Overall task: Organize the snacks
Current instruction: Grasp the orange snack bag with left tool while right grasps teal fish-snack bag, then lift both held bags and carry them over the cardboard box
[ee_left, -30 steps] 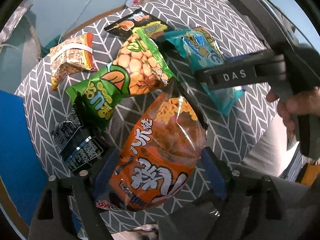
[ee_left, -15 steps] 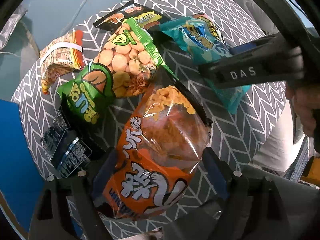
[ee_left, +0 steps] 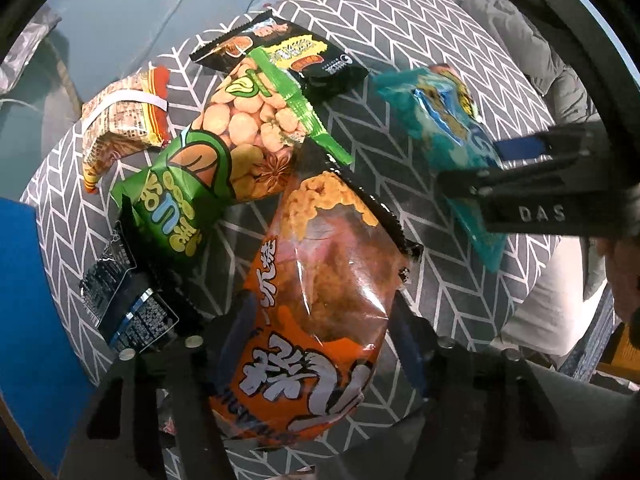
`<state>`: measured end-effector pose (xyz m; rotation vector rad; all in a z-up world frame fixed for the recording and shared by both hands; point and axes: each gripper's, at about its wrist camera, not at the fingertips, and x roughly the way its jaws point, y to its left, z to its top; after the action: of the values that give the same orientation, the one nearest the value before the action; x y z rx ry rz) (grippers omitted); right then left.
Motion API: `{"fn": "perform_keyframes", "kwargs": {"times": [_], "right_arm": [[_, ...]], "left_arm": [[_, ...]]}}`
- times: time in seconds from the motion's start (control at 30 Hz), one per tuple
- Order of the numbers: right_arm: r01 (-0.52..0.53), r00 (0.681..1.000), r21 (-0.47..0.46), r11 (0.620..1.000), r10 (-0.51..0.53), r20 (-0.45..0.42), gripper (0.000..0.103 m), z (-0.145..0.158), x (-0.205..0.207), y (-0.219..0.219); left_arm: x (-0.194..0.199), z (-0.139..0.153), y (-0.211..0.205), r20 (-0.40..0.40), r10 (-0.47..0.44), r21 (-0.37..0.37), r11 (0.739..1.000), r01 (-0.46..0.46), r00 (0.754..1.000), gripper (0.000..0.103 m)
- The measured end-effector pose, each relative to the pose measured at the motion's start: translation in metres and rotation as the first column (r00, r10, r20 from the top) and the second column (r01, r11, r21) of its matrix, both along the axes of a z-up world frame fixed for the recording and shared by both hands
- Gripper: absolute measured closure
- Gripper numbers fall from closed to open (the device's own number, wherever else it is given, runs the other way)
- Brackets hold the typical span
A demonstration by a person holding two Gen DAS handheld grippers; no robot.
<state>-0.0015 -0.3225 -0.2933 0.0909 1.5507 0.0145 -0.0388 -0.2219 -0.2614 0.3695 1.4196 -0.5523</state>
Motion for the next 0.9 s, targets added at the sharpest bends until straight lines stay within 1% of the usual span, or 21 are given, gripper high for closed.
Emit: {"fn": "perform_keyframes", "kwargs": {"times": [0.2, 0.4, 0.6, 0.7, 0.8, 0.87, 0.9], "right_arm": [[0.038, 0.999, 0.026, 0.999, -0.039, 0.015, 0.038, 0.007, -0.014, -0.006], [0.061, 0.997, 0.053, 0.997, -0.063, 0.038, 0.038, 0.021, -0.017, -0.010], [0.088, 0.994, 0.085, 0.992, -0.094, 0.064, 0.038, 0.042, -0.023, -0.021], [0.099, 0.992, 0.098, 0.990, -0.106, 0.073, 0.038, 0.053, -0.026, -0.026], [0.099, 0.991, 0.104, 0.990, -0.107, 0.083, 0.038, 0.072, -0.033, -0.030], [0.095, 0.990, 0.107, 0.990, -0.105, 0.095, 0.038, 0.076, -0.033, -0.033], [0.092, 0.990, 0.106, 0.990, -0.102, 0.100, 0.038, 0.082, -0.042, -0.031]], "left_arm": [[-0.005, 0.007, 0.000, 0.014, 0.010, -0.008, 1.000, -0.010, 1.000, 0.050], [-0.003, 0.012, 0.009, -0.011, 0.065, -0.039, 0.997, -0.066, 0.998, 0.057], [0.001, 0.021, 0.026, -0.039, 0.129, -0.079, 0.988, -0.132, 0.991, 0.060], [0.007, 0.030, 0.033, -0.046, 0.153, -0.097, 0.983, -0.157, 0.987, 0.061], [0.008, 0.041, 0.041, -0.052, 0.178, -0.126, 0.975, -0.183, 0.983, 0.062], [0.013, 0.048, 0.045, -0.048, 0.188, -0.140, 0.971, -0.193, 0.981, 0.062], [0.014, 0.052, 0.047, -0.046, 0.195, -0.148, 0.969, -0.200, 0.980, 0.063]]}}
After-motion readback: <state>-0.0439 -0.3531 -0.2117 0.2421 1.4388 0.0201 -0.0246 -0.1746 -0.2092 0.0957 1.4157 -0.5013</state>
